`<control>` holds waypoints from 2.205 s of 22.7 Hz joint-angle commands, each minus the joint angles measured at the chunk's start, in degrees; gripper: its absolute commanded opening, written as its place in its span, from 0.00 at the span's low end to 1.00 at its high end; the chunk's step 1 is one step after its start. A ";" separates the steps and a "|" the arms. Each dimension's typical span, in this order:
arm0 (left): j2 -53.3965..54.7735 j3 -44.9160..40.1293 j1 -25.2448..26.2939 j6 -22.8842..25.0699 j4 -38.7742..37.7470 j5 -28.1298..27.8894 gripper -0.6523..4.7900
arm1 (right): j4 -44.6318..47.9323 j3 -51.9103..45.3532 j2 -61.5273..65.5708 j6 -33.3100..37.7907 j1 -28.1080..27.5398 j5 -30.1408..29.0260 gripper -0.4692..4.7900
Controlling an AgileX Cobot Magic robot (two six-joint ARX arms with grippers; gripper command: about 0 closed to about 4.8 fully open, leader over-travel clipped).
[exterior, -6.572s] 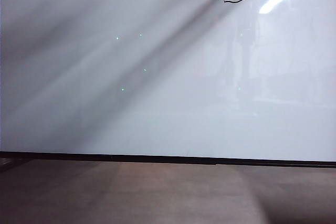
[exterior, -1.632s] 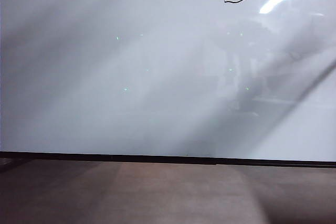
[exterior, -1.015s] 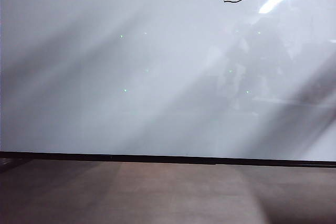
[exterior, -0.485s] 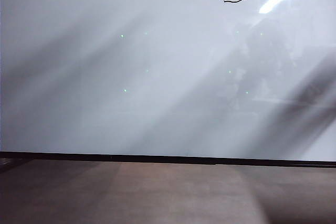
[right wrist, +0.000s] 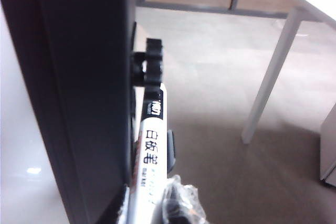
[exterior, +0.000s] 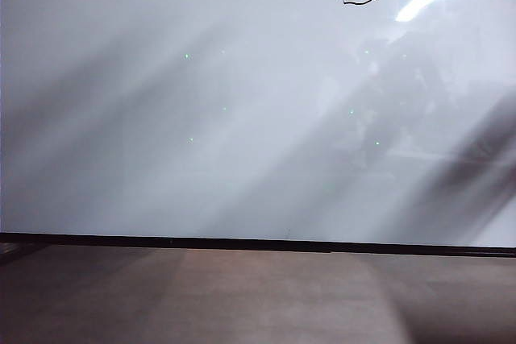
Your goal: Reach to the right to find the marker pen, pick it up, and write the number 0 on the whiteboard.
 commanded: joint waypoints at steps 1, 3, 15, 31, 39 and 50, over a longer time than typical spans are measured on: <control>-0.13 0.04 -0.11 0.09 1.05 0.20 0.11 | -3.78 0.35 0.33 0.00 0.22 -0.07 0.09; 0.26 0.04 -0.07 0.26 4.94 0.28 0.11 | -3.89 0.33 0.33 -0.98 0.22 -0.11 0.09; 15.82 0.20 0.94 -3.39 27.17 -3.17 0.11 | -3.58 0.35 1.66 -1.27 0.13 0.37 0.09; 16.87 0.17 0.48 -3.98 23.80 0.46 0.11 | -10.23 0.55 -0.48 -1.16 0.15 0.52 0.09; 16.87 0.17 0.48 -5.16 23.34 0.44 0.11 | -12.92 0.55 -2.32 -3.19 0.15 0.55 0.09; 16.87 0.17 0.50 -5.16 22.58 0.44 0.11 | -16.81 4.76 -2.43 -4.46 0.15 0.52 0.23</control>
